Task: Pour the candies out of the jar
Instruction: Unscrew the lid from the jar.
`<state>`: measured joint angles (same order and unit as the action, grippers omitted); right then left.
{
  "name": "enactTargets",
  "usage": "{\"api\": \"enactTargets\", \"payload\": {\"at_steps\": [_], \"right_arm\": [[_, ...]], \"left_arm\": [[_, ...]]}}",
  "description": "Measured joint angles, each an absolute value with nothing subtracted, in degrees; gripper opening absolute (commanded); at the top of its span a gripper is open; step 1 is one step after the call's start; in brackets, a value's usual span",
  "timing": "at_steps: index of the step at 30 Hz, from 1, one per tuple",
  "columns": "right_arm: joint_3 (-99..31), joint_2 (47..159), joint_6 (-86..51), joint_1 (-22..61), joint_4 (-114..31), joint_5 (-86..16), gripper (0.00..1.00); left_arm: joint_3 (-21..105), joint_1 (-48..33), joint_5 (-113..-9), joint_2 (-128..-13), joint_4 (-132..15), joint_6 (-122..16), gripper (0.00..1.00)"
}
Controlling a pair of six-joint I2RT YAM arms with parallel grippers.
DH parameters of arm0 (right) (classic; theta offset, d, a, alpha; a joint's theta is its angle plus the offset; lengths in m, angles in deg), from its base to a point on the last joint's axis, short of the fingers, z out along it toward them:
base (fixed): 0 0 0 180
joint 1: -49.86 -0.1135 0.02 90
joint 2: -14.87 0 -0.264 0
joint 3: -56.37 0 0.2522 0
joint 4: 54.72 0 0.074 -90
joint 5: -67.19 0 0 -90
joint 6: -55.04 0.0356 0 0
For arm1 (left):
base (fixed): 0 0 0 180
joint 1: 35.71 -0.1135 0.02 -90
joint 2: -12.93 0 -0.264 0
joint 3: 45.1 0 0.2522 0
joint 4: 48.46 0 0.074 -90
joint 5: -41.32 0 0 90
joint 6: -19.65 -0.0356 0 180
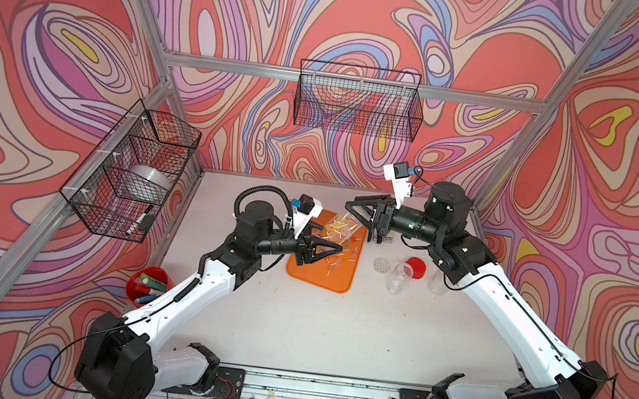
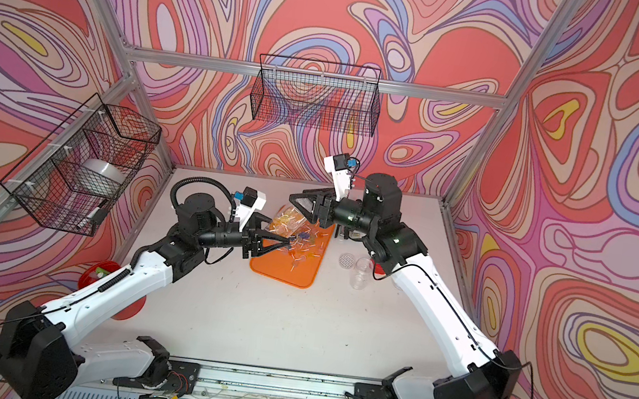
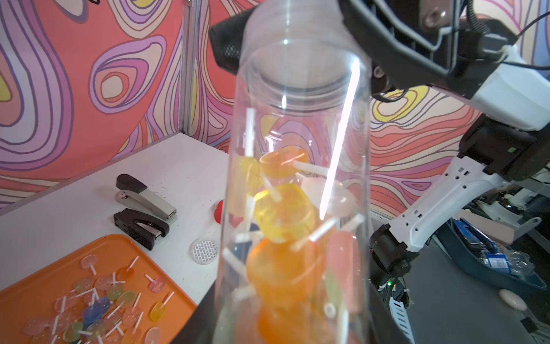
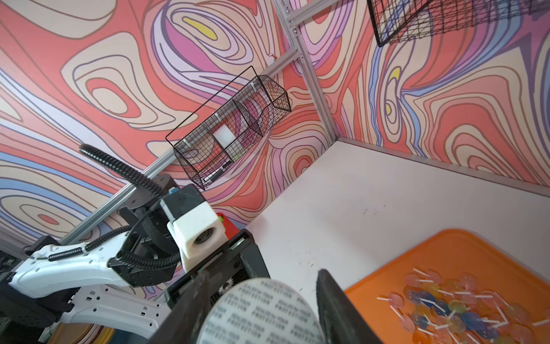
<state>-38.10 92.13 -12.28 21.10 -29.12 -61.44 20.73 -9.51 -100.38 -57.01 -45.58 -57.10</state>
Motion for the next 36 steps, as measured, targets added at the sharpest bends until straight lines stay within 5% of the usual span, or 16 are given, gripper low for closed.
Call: {"api": "enactTargets", "payload": {"at_steps": [2,5,10,22,36], "right_arm": [[-38.10,92.15,-12.22,21.26,-29.32,-61.88,0.51],[-38.12,92.15,-11.26,21.28,-28.83,-61.12,0.78],[-39.19,92.28,-8.15,20.75,-24.11,-53.25,0.98],[-42.76,95.82,1.66,20.82,-19.00,-39.87,0.98],[-41.47,97.94,6.23,19.47,-18.15,-37.44,0.83]], "left_arm": [[20.73,-9.55,-100.75,-57.01,-45.53,-56.68,0.00],[20.73,-9.55,-99.96,-57.01,-45.73,-56.57,0.00],[20.89,-10.36,-92.68,-56.87,-47.96,-57.25,0.00],[21.06,-0.92,-71.16,-56.68,-56.68,-68.09,0.00],[21.06,0.11,-63.61,-56.70,-56.88,-71.00,0.00]]}}
